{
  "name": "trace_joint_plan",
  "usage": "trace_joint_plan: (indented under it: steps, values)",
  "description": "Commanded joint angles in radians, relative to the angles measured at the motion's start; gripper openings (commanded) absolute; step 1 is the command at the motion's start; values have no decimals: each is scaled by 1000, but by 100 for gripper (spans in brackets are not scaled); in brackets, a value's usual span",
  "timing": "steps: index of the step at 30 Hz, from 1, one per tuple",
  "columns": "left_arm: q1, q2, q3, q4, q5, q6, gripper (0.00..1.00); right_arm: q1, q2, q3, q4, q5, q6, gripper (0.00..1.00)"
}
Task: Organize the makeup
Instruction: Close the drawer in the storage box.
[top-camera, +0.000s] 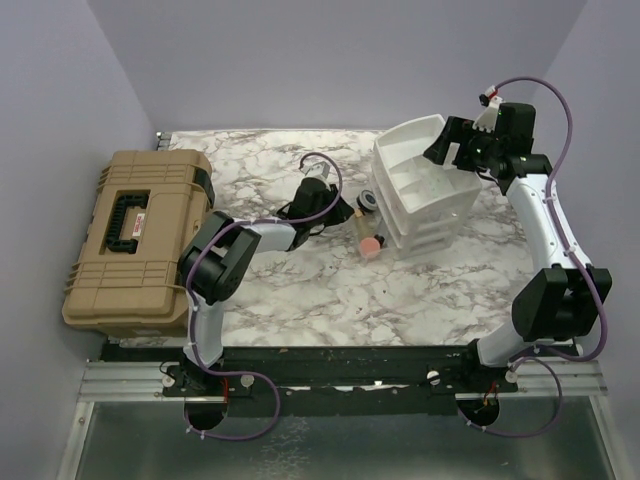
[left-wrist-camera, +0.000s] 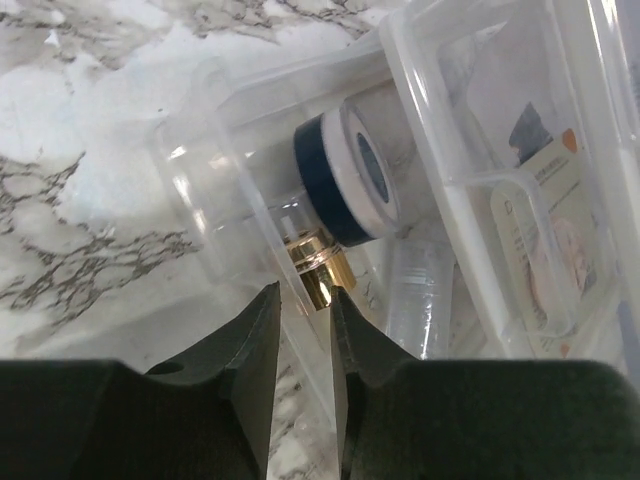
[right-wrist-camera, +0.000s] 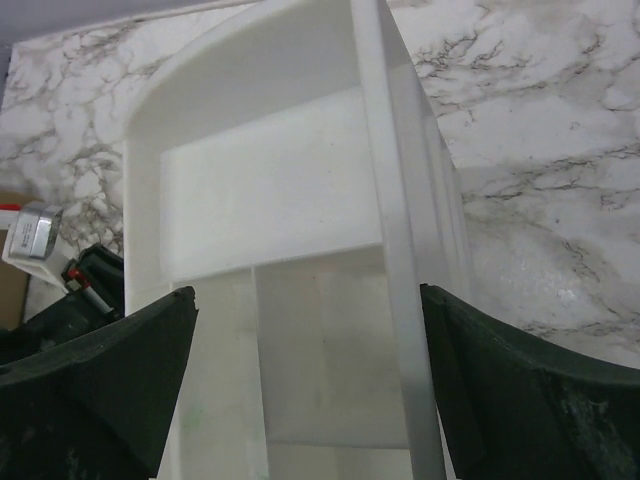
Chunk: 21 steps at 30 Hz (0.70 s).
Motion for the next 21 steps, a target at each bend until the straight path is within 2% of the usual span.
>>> trace_joint_plan:
  steps: [1, 6, 15, 21]
  values:
    - [-53, 74, 81, 29, 69, -28, 24, 2, 6, -25, 6, -161, 10, 97]
    - [-66, 67, 141, 73, 81, -42, 25, 2, 20, -39, 12, -178, 14, 98]
    - [-128, 193, 205, 168, 118, -146, 24, 2, 41, -62, 41, -253, 48, 98]
    - [-125, 174, 135, 277, 85, -190, 20, 2, 44, -78, 44, -224, 50, 98]
